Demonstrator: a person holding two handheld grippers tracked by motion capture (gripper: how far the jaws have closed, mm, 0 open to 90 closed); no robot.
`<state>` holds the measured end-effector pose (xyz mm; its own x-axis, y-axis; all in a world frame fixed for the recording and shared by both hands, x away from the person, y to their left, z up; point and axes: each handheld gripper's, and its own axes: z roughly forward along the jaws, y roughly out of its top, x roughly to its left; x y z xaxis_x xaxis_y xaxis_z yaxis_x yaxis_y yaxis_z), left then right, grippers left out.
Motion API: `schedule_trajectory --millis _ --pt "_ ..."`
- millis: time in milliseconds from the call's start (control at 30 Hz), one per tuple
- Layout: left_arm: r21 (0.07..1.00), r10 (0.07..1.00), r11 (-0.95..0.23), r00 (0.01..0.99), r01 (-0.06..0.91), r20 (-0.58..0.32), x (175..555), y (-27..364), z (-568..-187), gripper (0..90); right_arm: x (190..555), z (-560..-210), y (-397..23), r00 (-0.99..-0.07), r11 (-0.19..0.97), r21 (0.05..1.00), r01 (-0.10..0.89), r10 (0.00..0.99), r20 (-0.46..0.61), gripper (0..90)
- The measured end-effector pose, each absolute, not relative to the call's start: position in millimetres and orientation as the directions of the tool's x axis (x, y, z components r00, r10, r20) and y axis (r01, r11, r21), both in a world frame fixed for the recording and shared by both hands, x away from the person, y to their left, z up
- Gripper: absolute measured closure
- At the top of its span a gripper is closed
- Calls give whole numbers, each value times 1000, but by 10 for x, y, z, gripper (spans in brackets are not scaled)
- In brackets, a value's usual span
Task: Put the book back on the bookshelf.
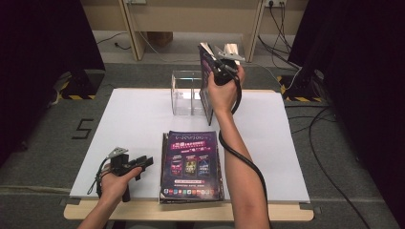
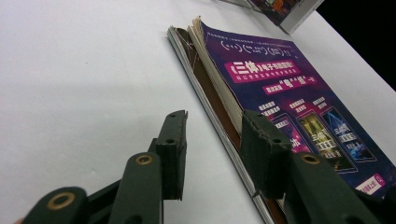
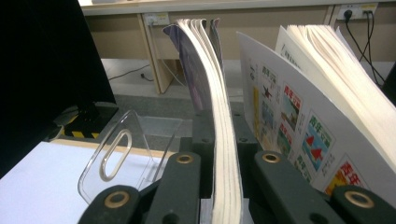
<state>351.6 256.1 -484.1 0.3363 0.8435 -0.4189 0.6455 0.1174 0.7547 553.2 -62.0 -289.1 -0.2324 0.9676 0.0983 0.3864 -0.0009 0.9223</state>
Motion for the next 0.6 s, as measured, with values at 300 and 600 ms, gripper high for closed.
schedule_trajectory --millis 300,600 --pt "754 843 115 338 646 -418 3520 2565 -4846 607 5642 -2962 -591 -211 -10 924 383 973 98 845" --pt "753 843 114 338 648 -419 3521 2570 -4849 608 5723 -3033 -602 -185 -38 923 382 976 117 845"
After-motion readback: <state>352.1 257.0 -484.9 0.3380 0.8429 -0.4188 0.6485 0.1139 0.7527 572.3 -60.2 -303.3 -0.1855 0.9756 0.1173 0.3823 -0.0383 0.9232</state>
